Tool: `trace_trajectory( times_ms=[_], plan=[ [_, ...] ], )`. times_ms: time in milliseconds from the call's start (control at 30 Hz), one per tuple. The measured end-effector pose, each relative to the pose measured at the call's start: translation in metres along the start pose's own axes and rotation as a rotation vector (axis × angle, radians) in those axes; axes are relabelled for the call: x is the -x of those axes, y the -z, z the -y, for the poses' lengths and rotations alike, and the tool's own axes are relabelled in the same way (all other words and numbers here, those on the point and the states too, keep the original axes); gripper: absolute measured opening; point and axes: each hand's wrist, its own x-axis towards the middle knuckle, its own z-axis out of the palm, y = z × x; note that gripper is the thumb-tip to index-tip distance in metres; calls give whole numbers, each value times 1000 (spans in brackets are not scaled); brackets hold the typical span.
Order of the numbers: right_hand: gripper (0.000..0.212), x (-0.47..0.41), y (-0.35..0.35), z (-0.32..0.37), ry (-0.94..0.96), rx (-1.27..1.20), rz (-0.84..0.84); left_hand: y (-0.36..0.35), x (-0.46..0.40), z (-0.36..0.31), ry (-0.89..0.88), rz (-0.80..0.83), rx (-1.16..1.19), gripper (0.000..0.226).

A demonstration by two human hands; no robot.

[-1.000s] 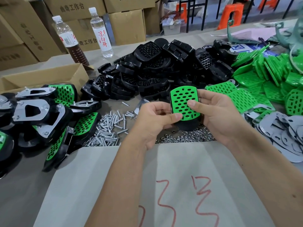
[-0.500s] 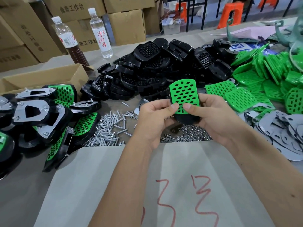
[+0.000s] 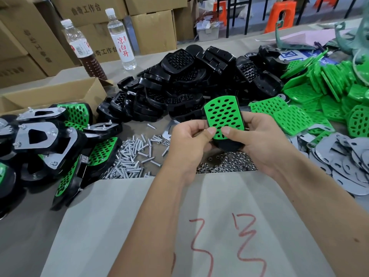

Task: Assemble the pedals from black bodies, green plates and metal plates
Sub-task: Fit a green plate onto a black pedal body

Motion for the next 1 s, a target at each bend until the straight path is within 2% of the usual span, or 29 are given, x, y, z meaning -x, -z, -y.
trace_trajectory(
  times_ms=[167,367,500,633,833,1000],
  plan=[
    [25,0,1,1,0,-10,5,-2,0,1,50,-3,45,14],
    [24,0,3,2,-37,-62,48,-5,3,-1,11,-13,55,18],
    [29,2,-1,1,-82,-132,96,-9,4,-1,-46,-90,42,20],
    [26,3,-4,0,-49,-121,68,-13,4,0,-154,-165,-182,13],
    [21,2,-7,-2,-35,-53,24,-14,6,-7,-137,-161,-315,45],
    [21,3,-9,-3,-14,-70,39,-13,7,-11,-77,-132,-171,55]
  ],
)
